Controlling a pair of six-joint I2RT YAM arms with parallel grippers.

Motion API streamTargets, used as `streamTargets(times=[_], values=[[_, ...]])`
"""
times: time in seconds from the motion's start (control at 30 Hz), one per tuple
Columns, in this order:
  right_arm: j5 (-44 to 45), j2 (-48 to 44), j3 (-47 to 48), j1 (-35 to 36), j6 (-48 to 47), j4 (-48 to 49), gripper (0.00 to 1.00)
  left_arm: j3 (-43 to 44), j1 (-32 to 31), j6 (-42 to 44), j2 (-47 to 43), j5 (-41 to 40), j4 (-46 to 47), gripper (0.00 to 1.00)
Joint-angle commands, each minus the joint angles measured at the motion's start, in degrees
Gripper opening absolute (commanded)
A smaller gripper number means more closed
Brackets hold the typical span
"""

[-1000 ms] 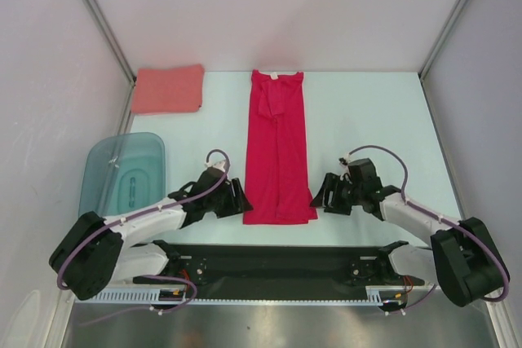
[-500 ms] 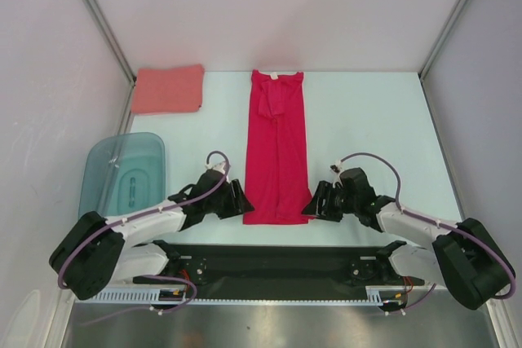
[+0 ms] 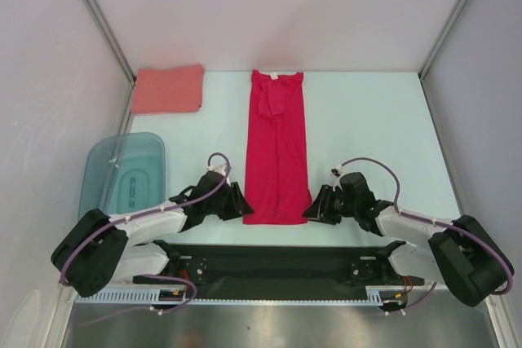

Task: Fold and stack the t-shirts
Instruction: Fold the tshirt

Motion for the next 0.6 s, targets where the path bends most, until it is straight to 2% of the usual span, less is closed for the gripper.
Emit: streamTargets(times=[0.0,0.13,0.17,0.2,0.23,0.3,0.43,0.57], values=[[2.48,-0.58,-2.04,0.68,1.22,-0.76,0.39,-3.07,-0.57,0.91,1.91,-0.55,-7.34,0.40],[3.45,-2.42,-3.62,0.59,2.89,0.38,0.26,-3.60,-0.57,0.56,2.61,1.03,-4.71,0.24],[3.54,-3.21,-4.06,0.59,3.77,0.29,0.18,-3.60,-0.57,0.30,2.53,1.38,-4.27,0.18],[3.97,-3.91,-4.24,0.59,4.04,0.21,0.13,-3.77,-0.57,0.12,1.48,1.56,-4.09,0.06],[4.15,-6.09,-4.41,0.59,4.39,0.12,0.09,-3.86,-0.48,-0.14,0.43,2.17,-3.04,0.00],[4.50,-8.74,-4.15,0.59,4.74,-0.58,0.00,-3.86,-0.57,-1.02,-1.94,2.70,-2.07,0.00],[4.77,-11.57,1.11,-0.10,2.73,-4.88,0.00,0.70,-0.48,-1.47,-8.01,0.51,-4.78,0.00],[2.84,-6.75,8.40,-3.00,0.44,-5.16,0.00,8.16,1.53,-0.86,-7.68,-2.22,-6.81,0.00]])
